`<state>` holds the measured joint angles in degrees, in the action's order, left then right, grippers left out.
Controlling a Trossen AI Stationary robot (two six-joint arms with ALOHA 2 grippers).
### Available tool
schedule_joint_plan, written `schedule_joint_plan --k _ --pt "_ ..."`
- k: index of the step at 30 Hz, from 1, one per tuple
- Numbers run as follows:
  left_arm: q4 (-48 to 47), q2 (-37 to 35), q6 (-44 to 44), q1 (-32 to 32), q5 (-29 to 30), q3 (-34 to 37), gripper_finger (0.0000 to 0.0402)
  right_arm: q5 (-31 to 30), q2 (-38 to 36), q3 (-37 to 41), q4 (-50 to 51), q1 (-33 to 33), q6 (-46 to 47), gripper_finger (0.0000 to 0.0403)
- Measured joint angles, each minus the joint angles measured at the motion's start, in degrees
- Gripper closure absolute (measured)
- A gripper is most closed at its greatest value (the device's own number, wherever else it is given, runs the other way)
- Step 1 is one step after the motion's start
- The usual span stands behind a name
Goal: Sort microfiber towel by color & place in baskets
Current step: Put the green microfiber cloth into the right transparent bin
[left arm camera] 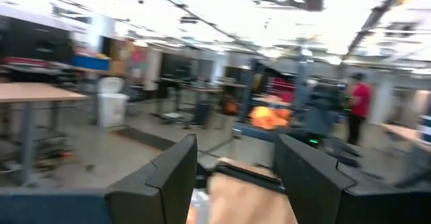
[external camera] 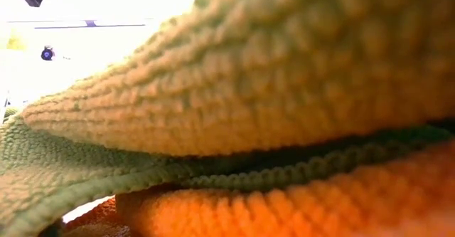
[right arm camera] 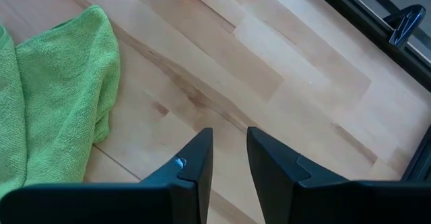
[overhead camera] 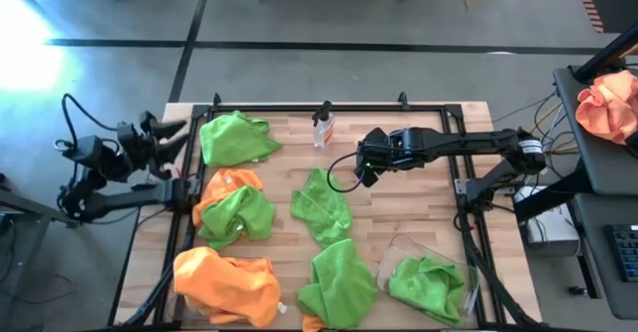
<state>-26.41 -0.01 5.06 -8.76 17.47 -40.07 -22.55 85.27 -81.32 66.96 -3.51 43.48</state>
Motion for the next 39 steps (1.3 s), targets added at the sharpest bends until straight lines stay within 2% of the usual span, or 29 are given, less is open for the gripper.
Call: schedule_joint_plan --k 9,18,30,39 --pt "0.0 0.0 0.0 -13.5 0.0 0.0 0.0216 0.0 0.0 0.0 0.0 0.0 -0.1 0.0323" --pt "0.0 0.0 0.0 -22.8 0.0 0.0 0.0216 -0.2 0.0 0.0 0.0 0.0 -0.8 0.0318" --pt "0.0 0.0 0.0 -32.2 0.0 0.0 0.0216 -0.6 0.0 0.0 -0.4 0.0 -4.6 0.0325" --pt "0.0 0.0 0.0 -33.1 0.0 0.0 0.0216 -0.7 0.0 0.0 -0.7 0.0 -7.1 0.0323"
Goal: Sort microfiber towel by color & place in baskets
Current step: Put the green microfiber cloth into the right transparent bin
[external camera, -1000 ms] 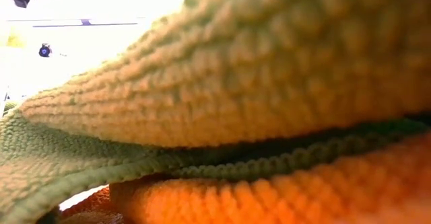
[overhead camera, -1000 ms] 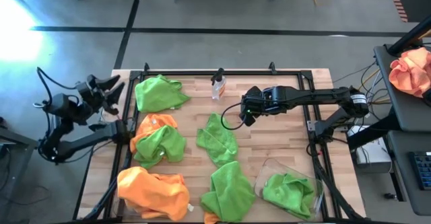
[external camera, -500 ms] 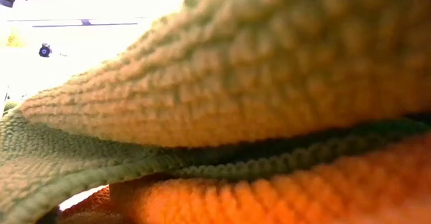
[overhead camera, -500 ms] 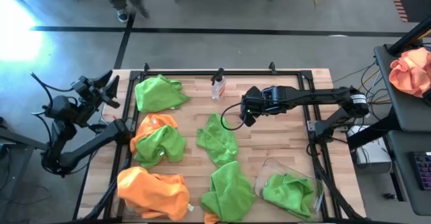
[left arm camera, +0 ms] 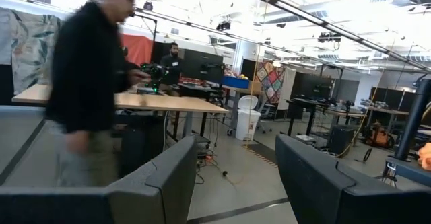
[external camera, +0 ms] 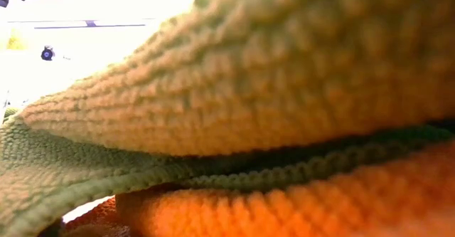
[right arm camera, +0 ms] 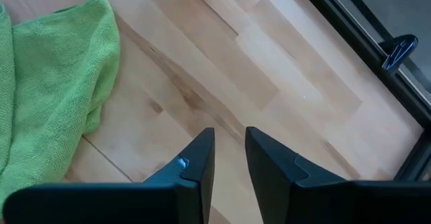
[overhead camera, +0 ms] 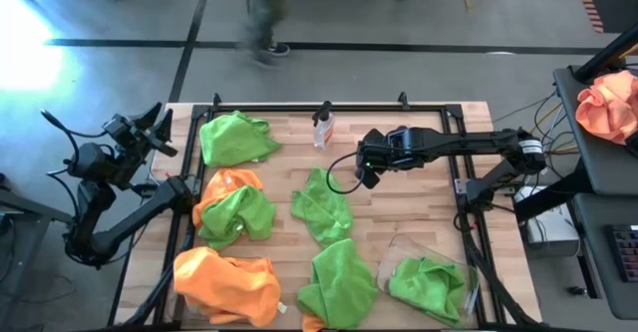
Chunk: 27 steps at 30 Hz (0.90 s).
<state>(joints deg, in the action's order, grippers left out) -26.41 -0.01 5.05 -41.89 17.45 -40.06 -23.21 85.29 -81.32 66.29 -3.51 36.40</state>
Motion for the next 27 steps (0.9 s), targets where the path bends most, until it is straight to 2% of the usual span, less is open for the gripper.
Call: schedule_joint_plan --k 7,14,27 --pt "0.0 0.0 0.0 0.0 0.0 0.0 0.0216 0.0 0.0 0.0 -1.3 0.0 -1.1 0.0316" --pt "0.2 0.0 0.0 0.0 0.0 0.0 0.0216 0.0 0.0 0.0 -1.6 0.0 -1.0 0.0328" --pt "1.0 0.0 2.0 0.0 0.0 0.0 0.0216 -0.9 0.0 0.0 -5.2 0.0 2.9 0.0319"
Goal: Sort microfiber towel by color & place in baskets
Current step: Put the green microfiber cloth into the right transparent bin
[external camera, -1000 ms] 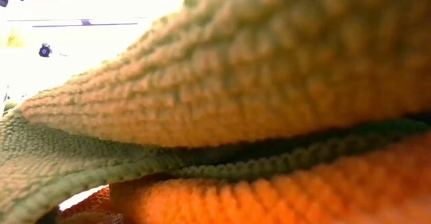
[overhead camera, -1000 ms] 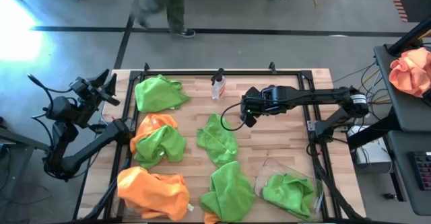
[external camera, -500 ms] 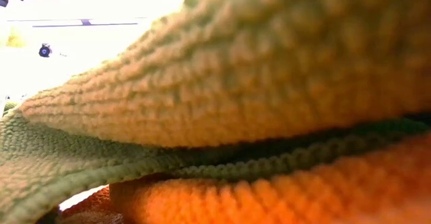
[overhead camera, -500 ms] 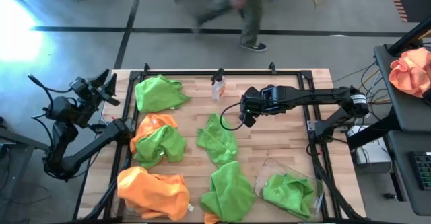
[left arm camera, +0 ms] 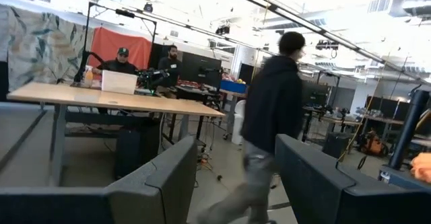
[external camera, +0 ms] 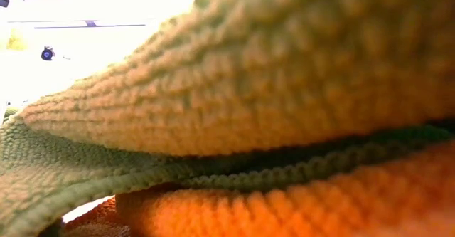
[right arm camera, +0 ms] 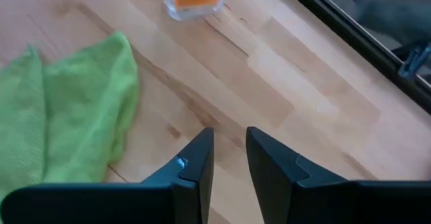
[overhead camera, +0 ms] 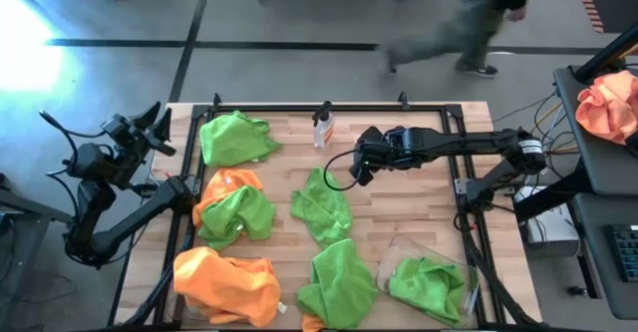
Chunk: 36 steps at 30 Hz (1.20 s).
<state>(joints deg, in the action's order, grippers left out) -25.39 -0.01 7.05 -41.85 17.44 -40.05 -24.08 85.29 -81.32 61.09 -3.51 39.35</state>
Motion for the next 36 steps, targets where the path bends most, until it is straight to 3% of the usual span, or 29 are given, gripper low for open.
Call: schedule_joint_plan --k 13,22,36 --pt "-6.1 0.0 -3.7 0.0 -2.0 -1.5 0.0216 0.5 0.0 0.0 -4.2 -0.3 -2.3 0.033" --pt "-5.9 0.0 -0.4 0.0 -7.4 -1.5 0.0216 0.0 0.0 0.0 -4.4 -5.0 -4.2 0.033" --pt "-5.5 0.0 4.1 0.0 -6.5 -1.5 0.0216 0.0 4.0 0.0 -4.3 -9.2 -6.9 0.0335"
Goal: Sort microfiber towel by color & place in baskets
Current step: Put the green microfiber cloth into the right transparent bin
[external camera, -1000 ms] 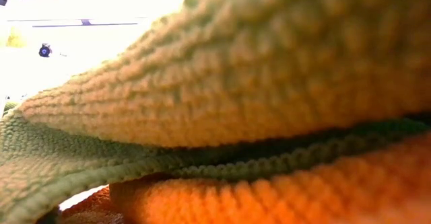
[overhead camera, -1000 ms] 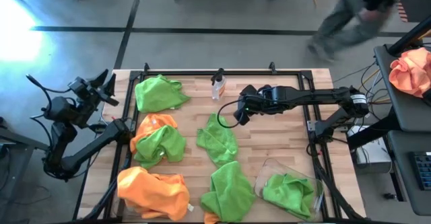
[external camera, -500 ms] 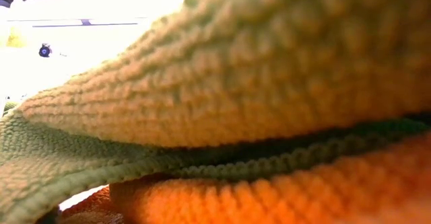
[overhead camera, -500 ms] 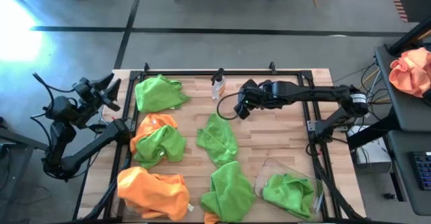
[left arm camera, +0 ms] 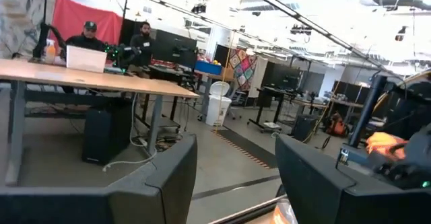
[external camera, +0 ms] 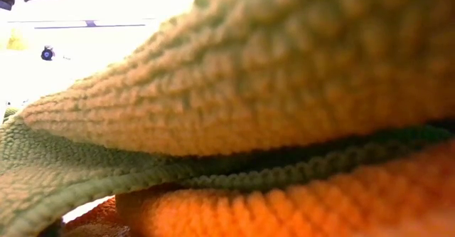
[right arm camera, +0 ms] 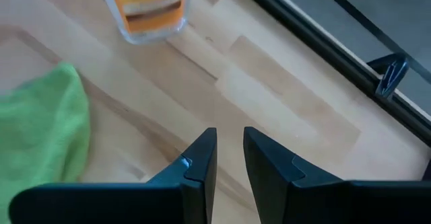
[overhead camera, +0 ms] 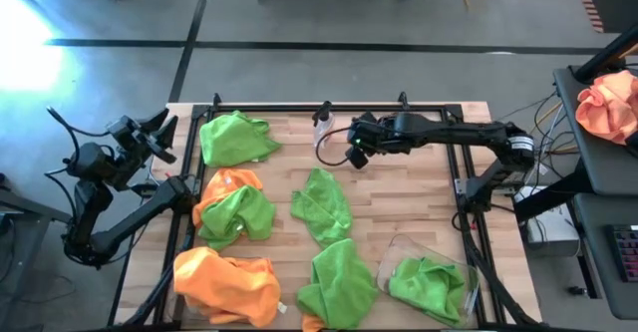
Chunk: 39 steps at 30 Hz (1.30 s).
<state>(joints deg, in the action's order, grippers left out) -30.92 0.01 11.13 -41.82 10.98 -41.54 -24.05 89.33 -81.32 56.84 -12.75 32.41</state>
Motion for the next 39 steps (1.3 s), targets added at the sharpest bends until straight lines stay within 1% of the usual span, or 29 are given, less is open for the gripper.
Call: schedule_joint_plan --k 2,4,7,9,13,16,18,20,24,26,28,34,39 --pt "0.0 0.0 0.1 0.0 -0.9 0.0 0.0216 0.0 1.9 0.0 0.0 0.0 -0.1 0.0333" --pt "0.0 0.0 0.1 0.0 -3.8 0.0 0.0216 0.9 3.7 0.0 0.1 0.1 -0.1 0.0332" --pt "0.0 0.0 0.0 0.0 -9.3 0.0 0.0216 5.2 5.7 0.0 0.1 0.1 -0.8 0.0329" --pt "0.0 0.0 0.0 0.0 -12.1 0.0 0.0216 6.9 6.5 -0.1 0.2 0.1 -1.6 0.0328" --pt "-0.5 0.1 0.1 0.0 -14.9 0.0 0.0216 7.1 7.1 -1.5 0.2 0.1 -2.8 0.0331" --pt "-3.8 0.7 1.9 0.0 -15.9 0.0 0.0216 6.9 6.8 -2.7 0.3 0.1 -3.2 0.0334" --pt "-6.1 1.5 3.0 0.0 -17.4 0.0 0.0216 5.3 6.7 -3.7 1.1 0.1 -3.5 0.0334" --pt "-7.1 2.6 3.4 0.0 -19.5 0.0 0.0216 2.1 6.8 -4.8 2.9 0.1 -3.5 0.0335" --pt "-5.2 5.6 2.3 0.0 -22.7 0.0 0.0216 -3.8 7.2 -6.5 6.4 0.0 -3.5 0.0335" --pt "-4.4 7.0 0.6 0.0 -24.3 0.0 0.0216 -4.4 7.2 -6.7 6.6 0.0 -3.7 0.0335" --pt "-3.5 8.4 -0.8 0.0 -25.1 0.0 0.0216 -3.4 7.0 -7.0 6.7 0.1 -3.8 0.0335" --pt "-1.1 11.4 -7.3 0.0 -25.2 0.0 0.0216 7.5 6.8 -8.6 4.6 1.1 -3.9 0.0335" --pt "1.6 13.4 -12.8 0.0 -25.2 0.0 0.0216 11.1 6.8 -8.7 0.6 4.2 -3.2 0.0335"
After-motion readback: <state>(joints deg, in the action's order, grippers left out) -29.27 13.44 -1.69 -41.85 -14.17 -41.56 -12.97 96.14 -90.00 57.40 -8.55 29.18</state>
